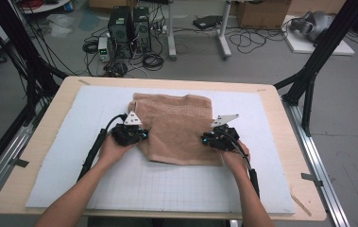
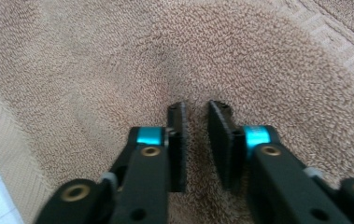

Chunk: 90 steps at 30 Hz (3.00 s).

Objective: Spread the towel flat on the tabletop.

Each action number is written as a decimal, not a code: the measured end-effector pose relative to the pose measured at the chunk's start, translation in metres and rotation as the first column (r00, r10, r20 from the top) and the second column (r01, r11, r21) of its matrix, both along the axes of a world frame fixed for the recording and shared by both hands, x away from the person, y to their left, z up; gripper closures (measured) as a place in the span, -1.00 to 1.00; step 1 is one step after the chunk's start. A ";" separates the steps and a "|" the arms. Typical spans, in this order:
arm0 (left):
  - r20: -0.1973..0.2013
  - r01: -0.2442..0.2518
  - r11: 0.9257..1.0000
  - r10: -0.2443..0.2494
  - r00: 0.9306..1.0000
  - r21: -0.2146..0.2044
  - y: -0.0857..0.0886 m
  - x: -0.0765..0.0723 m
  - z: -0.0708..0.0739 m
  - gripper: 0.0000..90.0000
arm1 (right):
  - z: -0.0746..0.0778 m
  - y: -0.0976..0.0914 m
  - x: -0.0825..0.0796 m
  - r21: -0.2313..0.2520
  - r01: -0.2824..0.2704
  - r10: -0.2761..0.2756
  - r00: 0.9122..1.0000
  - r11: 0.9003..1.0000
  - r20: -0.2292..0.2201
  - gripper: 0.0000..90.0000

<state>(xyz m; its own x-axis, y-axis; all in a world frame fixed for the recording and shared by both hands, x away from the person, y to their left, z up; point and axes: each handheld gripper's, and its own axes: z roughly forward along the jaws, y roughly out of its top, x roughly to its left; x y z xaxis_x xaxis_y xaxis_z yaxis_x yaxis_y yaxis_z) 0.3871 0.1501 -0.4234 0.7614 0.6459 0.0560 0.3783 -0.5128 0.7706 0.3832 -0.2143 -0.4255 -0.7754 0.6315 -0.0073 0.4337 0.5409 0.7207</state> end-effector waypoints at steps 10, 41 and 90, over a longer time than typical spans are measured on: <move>0.085 0.040 0.997 -0.034 0.996 -0.063 0.025 -0.032 0.041 0.98 | 0.028 -0.005 -0.025 0.036 -0.048 0.047 0.998 0.998 0.049 0.81; -0.107 0.082 0.994 -0.074 0.992 0.072 0.006 -0.009 -0.006 0.63 | 0.004 0.003 -0.017 -0.013 -0.103 0.101 0.990 0.995 -0.096 0.73; 0.070 -0.112 0.994 0.112 0.991 -0.003 0.011 0.014 0.002 0.90 | 0.026 0.019 0.025 -0.068 -0.012 0.015 0.999 0.998 0.045 0.87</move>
<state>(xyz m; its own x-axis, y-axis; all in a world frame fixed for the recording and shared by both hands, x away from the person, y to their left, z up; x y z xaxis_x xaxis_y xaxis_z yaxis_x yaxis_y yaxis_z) 0.4013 0.1616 -0.4216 0.6783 0.7269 0.1073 0.3785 -0.4708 0.7969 0.4078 -0.1950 -0.3998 -0.7819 0.6176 -0.0850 0.3934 0.5945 0.7012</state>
